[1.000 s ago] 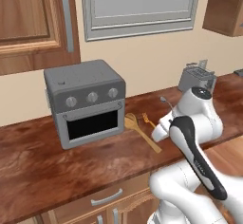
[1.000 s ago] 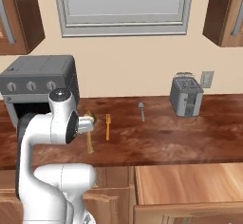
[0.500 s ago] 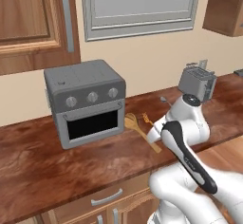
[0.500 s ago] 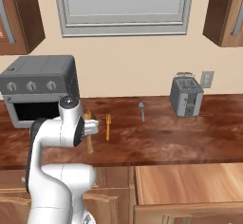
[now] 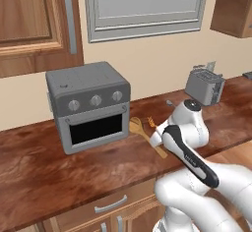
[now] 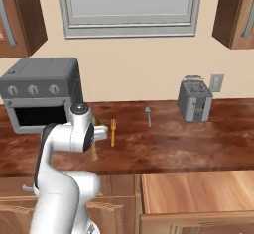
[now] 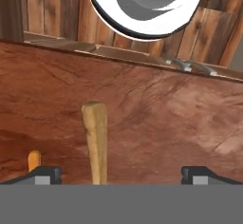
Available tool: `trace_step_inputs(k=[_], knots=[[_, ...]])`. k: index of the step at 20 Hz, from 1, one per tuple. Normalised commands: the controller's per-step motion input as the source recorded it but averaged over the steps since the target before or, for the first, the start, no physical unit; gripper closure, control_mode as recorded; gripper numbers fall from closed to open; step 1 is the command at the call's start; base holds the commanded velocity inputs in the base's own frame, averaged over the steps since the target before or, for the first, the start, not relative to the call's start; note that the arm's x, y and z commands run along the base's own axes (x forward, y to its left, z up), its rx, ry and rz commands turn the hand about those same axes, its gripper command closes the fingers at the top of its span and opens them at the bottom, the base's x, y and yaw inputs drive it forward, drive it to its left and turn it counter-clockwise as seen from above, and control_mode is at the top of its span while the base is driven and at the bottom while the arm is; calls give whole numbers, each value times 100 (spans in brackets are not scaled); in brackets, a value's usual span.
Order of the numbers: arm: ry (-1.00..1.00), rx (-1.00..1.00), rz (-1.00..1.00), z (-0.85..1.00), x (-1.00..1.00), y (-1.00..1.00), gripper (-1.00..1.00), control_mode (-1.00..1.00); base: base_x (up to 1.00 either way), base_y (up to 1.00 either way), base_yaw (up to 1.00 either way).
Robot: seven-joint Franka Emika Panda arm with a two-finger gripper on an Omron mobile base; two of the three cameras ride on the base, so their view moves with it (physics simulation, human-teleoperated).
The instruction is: Organize the utensils by type. Pick up the wooden spoons from the counter and place them in the open cabinet. Then pick up the metallic utensils from the counter and place them in the open drawer.
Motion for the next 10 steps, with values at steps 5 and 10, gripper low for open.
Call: trace_step_inputs(k=[5,10], knots=[[2,0,0,-44,31,0,-100,-100,0,0,0],[0,0,0,-60,5,0,-100,-100,0,0,0]])
